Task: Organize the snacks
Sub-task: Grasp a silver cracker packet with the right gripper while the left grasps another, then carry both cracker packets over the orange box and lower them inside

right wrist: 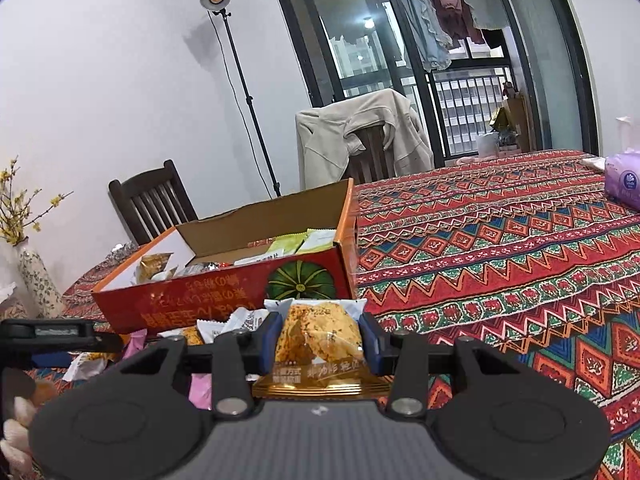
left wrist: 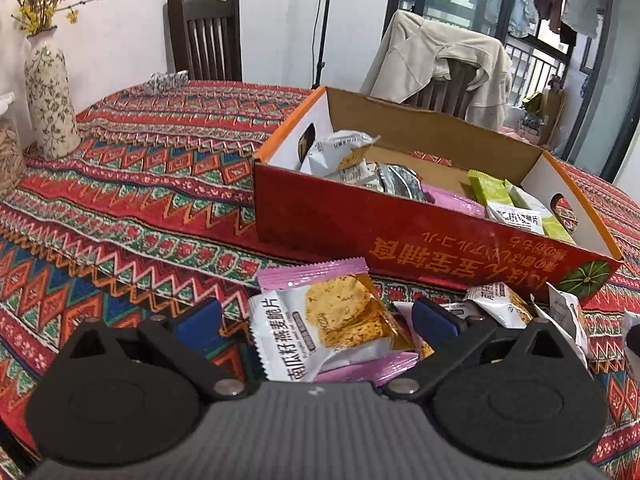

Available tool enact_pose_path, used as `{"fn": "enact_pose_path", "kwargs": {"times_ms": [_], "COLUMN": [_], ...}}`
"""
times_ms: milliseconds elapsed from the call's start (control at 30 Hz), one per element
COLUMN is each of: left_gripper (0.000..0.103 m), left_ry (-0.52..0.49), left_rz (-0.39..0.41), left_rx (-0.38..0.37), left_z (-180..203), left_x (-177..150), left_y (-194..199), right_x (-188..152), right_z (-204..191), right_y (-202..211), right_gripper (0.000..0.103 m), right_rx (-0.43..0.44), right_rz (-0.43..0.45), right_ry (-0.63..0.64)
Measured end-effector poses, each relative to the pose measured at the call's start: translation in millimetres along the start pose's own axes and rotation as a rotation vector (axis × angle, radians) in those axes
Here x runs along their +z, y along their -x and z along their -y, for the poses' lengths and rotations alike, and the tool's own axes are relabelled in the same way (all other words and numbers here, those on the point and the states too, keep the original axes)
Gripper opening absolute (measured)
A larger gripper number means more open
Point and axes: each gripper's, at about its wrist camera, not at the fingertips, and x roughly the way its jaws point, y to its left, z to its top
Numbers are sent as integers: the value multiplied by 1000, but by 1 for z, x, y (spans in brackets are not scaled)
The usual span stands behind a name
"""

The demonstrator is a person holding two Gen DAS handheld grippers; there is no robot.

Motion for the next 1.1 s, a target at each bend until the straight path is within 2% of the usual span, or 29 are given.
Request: {"fn": "enact_pose_path", "kwargs": {"times_ms": [133,300,367,533,667,900,1100], "left_gripper": [102,90,76,69,56,53,52], "left_ry": [30,69,65,49,35,17,-23], "left_rz": [-12,-18,-12,4,32,51,100], "left_rx": [33,14,-2,-27,-53,-78,-89], "left_z": [0,-5,-5,-4,-4,-7,-6], "left_x": [-3,-4,-4,-7,-7,-11,-11], "left_y": [-8,-10,-8,-3,5,13,25], "right_x": [-1,-1,-1,-1,-2,-3,-4], "right_z": [1,1,1,0,0,0,0], "right_y": [2,3,3,2,1,1,2], "right_gripper": [42,42,42,42,42,42,42], "right_rx": [4,5,7,6,4,2,2], "right_rz": [3,2,5,9,6,8,14], "right_ry": [-2,0,0,1,1,2,6]}}
